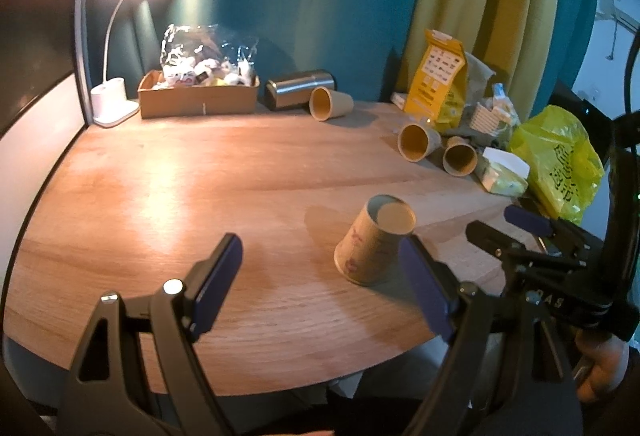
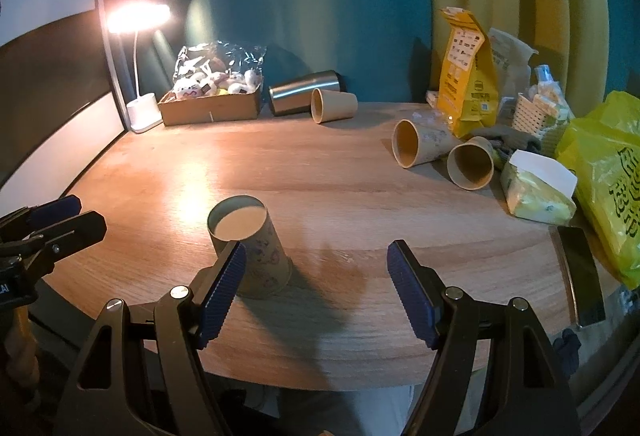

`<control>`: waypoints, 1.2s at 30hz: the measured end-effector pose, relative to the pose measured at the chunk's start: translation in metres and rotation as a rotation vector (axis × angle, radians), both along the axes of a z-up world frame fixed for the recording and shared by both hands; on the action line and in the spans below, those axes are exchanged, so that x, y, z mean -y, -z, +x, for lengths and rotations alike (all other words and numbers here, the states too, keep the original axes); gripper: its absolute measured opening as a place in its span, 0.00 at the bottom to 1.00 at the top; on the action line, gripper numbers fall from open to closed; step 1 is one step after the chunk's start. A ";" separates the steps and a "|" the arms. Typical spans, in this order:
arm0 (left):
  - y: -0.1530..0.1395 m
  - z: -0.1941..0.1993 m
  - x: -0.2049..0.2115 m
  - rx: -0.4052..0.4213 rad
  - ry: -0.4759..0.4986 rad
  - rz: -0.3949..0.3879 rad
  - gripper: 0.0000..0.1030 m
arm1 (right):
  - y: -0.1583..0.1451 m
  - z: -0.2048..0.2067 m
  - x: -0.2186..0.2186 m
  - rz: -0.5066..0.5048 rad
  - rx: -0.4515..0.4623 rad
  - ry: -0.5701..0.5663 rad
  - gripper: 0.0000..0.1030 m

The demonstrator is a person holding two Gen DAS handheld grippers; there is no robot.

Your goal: Flip cup upside down

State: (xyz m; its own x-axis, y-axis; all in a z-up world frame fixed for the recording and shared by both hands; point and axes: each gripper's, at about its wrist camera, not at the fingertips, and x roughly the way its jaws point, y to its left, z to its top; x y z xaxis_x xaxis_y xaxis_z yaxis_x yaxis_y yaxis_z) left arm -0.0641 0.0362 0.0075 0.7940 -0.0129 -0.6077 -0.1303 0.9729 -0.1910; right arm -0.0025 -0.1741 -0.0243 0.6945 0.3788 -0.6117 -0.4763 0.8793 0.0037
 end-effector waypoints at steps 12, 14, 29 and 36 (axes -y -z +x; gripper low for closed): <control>0.001 0.003 -0.005 0.000 -0.007 -0.006 0.80 | -0.001 0.003 -0.008 -0.010 -0.006 -0.003 0.74; 0.001 0.003 -0.006 0.000 -0.008 -0.006 0.80 | 0.000 0.004 -0.009 -0.010 -0.007 -0.003 0.74; 0.002 0.003 -0.007 0.001 -0.008 -0.007 0.80 | 0.000 0.005 -0.012 -0.013 -0.007 -0.001 0.74; 0.002 0.003 -0.007 0.002 -0.009 -0.007 0.80 | 0.000 0.005 -0.012 -0.013 -0.006 -0.003 0.74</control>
State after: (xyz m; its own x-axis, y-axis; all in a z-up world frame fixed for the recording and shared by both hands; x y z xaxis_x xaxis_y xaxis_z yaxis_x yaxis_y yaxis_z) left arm -0.0610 0.0434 0.0055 0.7953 -0.0105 -0.6062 -0.1383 0.9703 -0.1984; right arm 0.0026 -0.1623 -0.0239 0.6894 0.3730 -0.6210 -0.4793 0.8776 -0.0049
